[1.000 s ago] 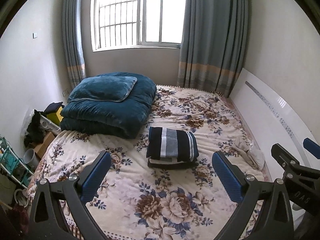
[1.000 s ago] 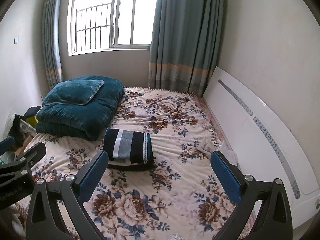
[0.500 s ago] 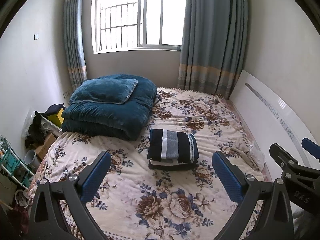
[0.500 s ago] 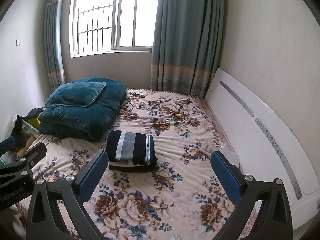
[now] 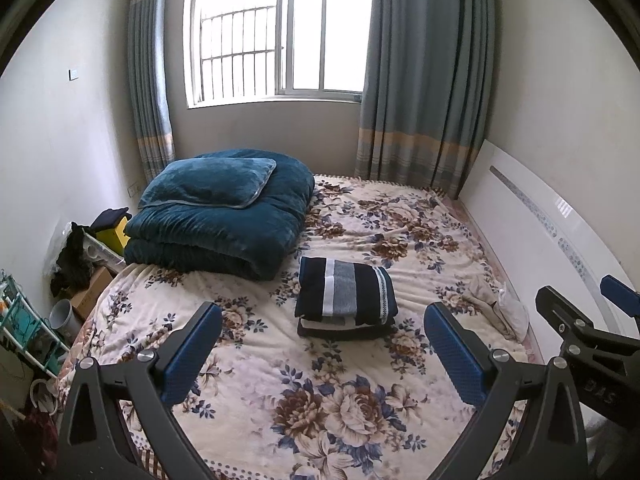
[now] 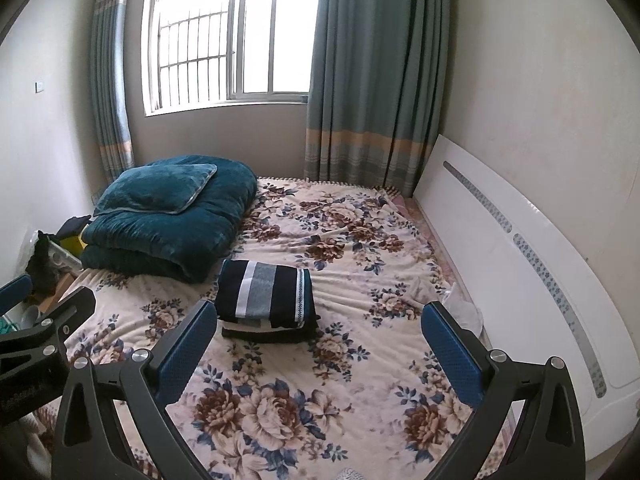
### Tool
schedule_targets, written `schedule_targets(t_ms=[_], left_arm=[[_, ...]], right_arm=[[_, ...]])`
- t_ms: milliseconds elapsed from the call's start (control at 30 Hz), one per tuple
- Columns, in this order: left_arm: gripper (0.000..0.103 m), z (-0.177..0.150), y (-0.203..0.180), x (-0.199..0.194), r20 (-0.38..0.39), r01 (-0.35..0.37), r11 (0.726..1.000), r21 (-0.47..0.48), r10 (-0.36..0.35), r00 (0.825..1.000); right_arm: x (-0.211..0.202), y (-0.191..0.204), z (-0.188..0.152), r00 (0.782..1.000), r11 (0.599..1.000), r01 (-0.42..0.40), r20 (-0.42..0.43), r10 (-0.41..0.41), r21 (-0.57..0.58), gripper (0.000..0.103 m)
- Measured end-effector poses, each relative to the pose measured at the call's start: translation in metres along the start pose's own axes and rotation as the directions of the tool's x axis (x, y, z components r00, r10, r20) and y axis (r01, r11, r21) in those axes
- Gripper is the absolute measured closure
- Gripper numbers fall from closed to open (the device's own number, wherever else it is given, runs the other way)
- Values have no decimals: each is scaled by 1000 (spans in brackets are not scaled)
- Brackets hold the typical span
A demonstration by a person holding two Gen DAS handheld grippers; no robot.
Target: Fold small clothes
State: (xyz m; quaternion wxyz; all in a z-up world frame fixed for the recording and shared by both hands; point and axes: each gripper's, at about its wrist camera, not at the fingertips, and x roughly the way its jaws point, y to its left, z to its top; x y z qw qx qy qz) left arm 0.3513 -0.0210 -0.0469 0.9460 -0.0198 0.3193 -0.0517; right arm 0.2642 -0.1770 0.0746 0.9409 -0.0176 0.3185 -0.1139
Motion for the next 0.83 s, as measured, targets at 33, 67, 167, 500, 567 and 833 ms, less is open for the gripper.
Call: schedule_targets(t_ms=[33,67,167,500,567,833], left_arm=[[0,0,-1,0,-1,-3,1000,0,3,1000],[0,-1,-1,-2,-1,-8,1000,0,8,1000],[0,-1,-2,-4,-2,-11,1000,-2,11,1000],[0,-8,4,-10,0,-27,1000,-14,27,1000],[0,-8,5,-11,-1,-30,999,-16,30,1000],[0,-11,7,-16,14,-43,999,-23,44,999]], right_arm=[[0,2,-1,1000,1000,-1,2,1,0,0],[1,3,-1,1000,1000,-3,3,3,-3,0],[-3,4,-5,1000,1000,-2,5,2,2,0],[-5,5,-9,1000,1000,-6,6,6,5,0],[-5,6,-9,1000,1000,-8,5,8,5,0],[-9,10,-8,1000,1000,-23,1,23,-6,0]])
